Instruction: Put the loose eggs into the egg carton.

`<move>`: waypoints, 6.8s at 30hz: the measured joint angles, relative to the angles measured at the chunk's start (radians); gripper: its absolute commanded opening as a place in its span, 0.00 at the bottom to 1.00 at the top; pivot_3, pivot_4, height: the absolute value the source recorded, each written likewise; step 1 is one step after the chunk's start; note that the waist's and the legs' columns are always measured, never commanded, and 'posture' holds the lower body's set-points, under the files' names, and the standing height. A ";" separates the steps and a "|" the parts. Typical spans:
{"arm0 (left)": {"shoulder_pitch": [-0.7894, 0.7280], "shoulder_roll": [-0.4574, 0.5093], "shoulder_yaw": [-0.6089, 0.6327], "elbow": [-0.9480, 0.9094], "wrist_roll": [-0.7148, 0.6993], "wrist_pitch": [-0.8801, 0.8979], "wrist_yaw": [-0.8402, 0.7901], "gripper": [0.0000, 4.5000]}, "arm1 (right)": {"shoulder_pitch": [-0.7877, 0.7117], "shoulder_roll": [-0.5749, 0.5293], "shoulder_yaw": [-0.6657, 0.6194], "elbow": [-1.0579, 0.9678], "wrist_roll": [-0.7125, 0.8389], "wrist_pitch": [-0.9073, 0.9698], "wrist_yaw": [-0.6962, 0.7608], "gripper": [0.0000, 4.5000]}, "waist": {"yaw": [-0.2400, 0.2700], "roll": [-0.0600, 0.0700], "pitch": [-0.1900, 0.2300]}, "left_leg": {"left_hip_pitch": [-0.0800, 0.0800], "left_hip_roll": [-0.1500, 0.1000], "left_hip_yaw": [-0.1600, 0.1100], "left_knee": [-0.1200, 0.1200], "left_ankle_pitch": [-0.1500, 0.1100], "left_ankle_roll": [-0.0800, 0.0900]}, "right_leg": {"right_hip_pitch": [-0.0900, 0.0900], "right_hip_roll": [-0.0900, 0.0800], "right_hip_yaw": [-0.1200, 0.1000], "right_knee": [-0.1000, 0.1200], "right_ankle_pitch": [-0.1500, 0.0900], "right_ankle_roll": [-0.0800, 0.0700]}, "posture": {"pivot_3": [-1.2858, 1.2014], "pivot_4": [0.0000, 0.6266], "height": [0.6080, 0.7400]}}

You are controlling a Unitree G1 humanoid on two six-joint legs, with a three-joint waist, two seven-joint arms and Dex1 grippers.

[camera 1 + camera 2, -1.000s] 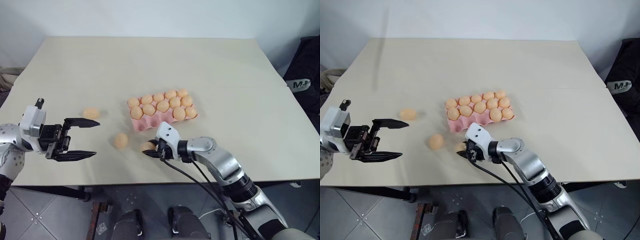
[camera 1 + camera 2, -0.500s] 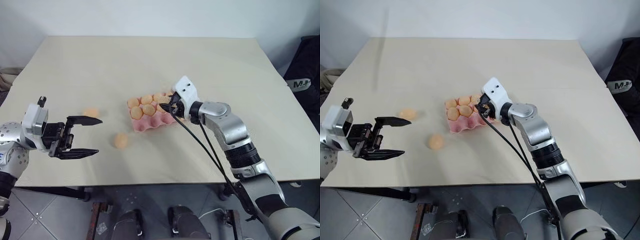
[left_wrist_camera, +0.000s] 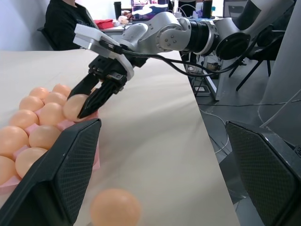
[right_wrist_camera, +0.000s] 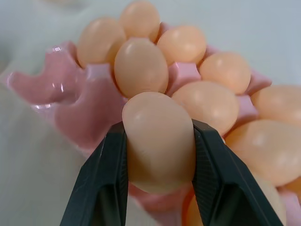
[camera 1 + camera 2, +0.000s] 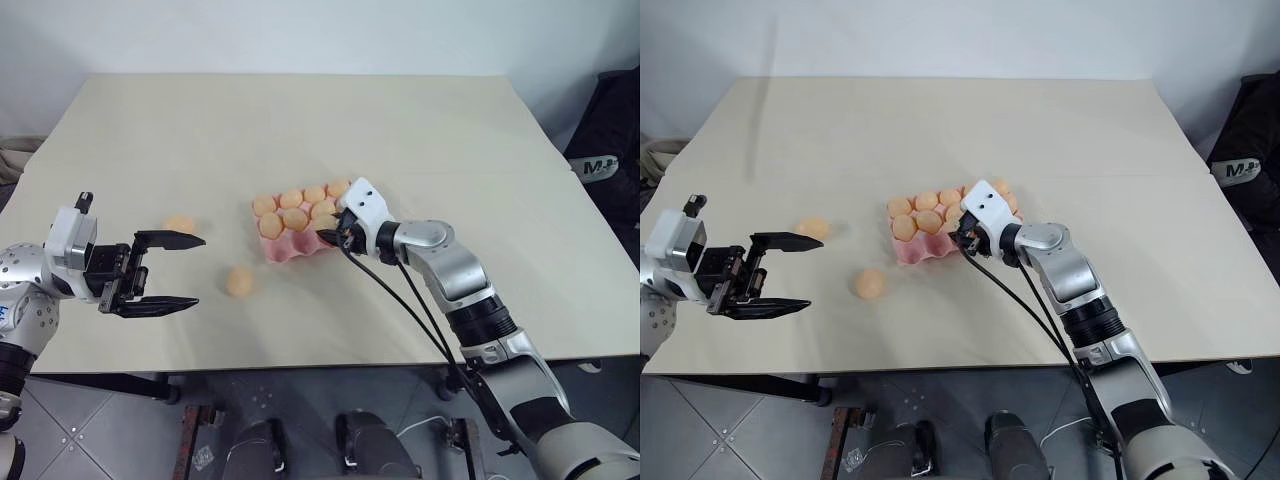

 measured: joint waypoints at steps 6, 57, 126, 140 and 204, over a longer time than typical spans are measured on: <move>0.000 0.000 0.002 0.002 0.002 0.000 0.000 1.00 | 0.000 0.000 0.002 0.003 -0.015 -0.009 0.013 0.62 | -0.001 0.000 0.000 | 0.000 0.000 0.000 0.000 0.000 0.000 | 0.000 0.000 0.000 -0.001 0.000 0.000 | 0.52 0.24 1.00; 0.550 -0.051 0.677 -0.237 0.285 0.502 0.393 1.00 | 0.174 -0.712 -0.420 0.417 0.251 -0.461 0.825 0.99 | -0.005 0.008 0.004 | 0.003 0.000 -0.002 -0.004 -0.008 0.000 | 0.006 -0.004 -0.004 -0.010 0.000 0.000 | 0.52 0.24 1.00; -0.193 -0.610 -0.002 -0.208 0.782 0.538 0.664 0.38 | 0.387 -0.717 -0.489 0.063 0.372 -0.245 0.760 1.00 | 0.057 0.009 0.004 | 0.016 0.000 0.002 -0.001 -0.005 0.002 | 0.022 0.001 0.001 -0.018 0.004 0.005 | 0.52 0.24 1.00; -0.406 -0.751 -0.018 0.180 0.889 0.308 0.626 0.38 | 0.538 -0.717 -0.588 -0.062 0.411 -0.202 0.682 1.00 | 0.061 0.009 0.004 | 0.015 0.000 0.002 0.000 -0.006 0.002 | 0.021 0.002 0.002 -0.018 0.004 0.006 | 0.52 0.24 1.00; -0.128 -0.610 0.369 0.052 0.949 0.408 1.181 0.99 | 0.265 -0.713 -0.421 0.169 0.312 -0.282 0.761 1.00 | 0.063 0.008 0.004 | 0.016 0.000 0.002 0.000 -0.005 0.003 | 0.022 0.000 0.001 -0.016 0.005 0.006 | 0.52 0.24 1.00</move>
